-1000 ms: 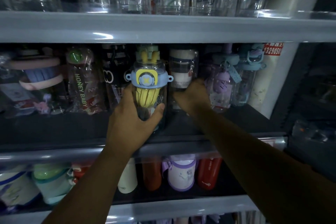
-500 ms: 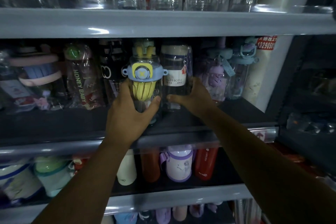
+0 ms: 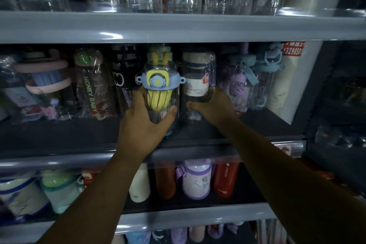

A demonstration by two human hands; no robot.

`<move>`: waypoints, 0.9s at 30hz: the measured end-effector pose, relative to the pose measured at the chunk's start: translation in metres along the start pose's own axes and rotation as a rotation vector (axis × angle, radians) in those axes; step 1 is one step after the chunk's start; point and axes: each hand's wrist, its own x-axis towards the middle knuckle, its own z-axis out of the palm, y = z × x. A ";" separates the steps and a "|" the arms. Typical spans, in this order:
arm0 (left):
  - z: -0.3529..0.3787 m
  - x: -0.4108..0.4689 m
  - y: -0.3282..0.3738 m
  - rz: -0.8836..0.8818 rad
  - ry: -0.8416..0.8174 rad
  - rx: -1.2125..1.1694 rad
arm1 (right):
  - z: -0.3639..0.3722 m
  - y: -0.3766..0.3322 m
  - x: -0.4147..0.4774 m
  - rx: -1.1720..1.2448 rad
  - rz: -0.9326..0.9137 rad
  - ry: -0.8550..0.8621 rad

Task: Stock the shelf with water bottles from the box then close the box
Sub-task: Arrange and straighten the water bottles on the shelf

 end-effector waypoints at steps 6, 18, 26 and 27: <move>0.000 0.000 0.000 0.004 0.009 -0.008 | -0.001 0.000 0.000 -0.036 0.003 0.020; -0.002 0.000 0.001 -0.011 -0.010 0.003 | 0.001 -0.004 0.013 -0.131 0.091 0.008; -0.001 0.001 0.000 -0.014 -0.025 -0.013 | 0.010 -0.011 -0.002 -0.218 0.098 0.110; -0.001 0.001 0.001 -0.016 -0.028 -0.018 | 0.011 -0.012 0.000 -0.225 0.099 0.115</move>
